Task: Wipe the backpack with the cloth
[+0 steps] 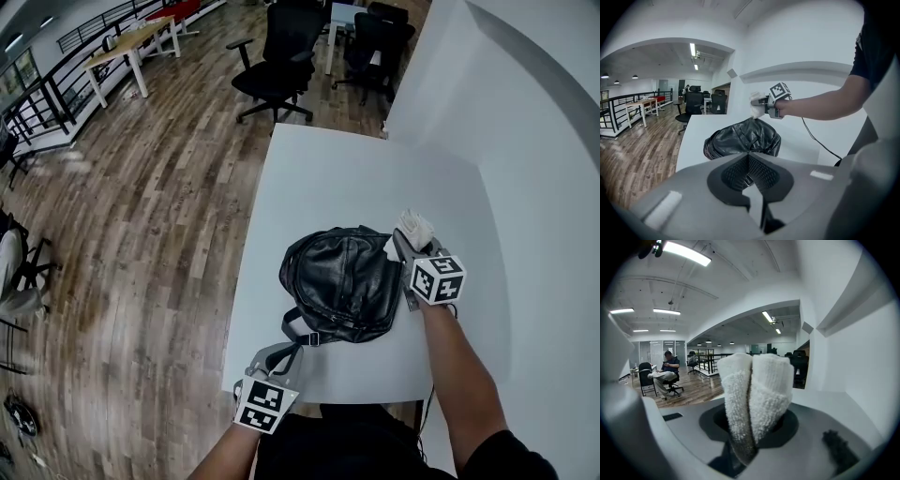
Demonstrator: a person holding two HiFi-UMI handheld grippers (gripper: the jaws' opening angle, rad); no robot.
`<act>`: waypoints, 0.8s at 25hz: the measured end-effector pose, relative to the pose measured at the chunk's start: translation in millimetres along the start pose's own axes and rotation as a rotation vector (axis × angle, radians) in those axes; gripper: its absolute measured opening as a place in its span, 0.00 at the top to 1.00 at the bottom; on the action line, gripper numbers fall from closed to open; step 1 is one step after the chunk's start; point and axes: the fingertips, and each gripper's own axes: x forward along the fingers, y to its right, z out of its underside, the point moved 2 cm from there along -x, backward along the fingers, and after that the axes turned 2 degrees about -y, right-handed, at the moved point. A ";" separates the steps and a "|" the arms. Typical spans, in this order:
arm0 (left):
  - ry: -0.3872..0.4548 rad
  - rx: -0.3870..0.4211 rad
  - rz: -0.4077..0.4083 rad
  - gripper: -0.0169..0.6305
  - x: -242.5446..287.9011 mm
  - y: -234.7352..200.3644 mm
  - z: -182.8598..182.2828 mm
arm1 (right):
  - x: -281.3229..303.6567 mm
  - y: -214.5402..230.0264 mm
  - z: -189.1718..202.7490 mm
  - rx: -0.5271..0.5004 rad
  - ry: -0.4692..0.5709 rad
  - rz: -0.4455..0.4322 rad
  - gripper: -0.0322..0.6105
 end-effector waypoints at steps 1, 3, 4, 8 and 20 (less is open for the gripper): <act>0.002 0.001 0.002 0.96 0.0 0.9 -1.2 | -2.7 1.8 -0.7 0.001 0.001 0.005 0.79; 0.004 0.005 0.007 0.96 0.2 1.5 -2.6 | -7.1 5.2 -0.9 0.004 0.004 0.015 0.79; 0.005 0.007 0.008 0.96 0.3 1.5 -2.9 | -9.0 6.7 -0.6 0.005 0.004 0.020 0.79; 0.006 0.013 0.014 0.96 0.3 2.7 -3.0 | -16.6 11.8 1.1 0.010 0.007 0.037 0.79; -0.041 0.010 0.012 0.96 0.4 1.5 10.5 | -29.3 -3.7 -10.6 0.046 0.053 0.031 0.79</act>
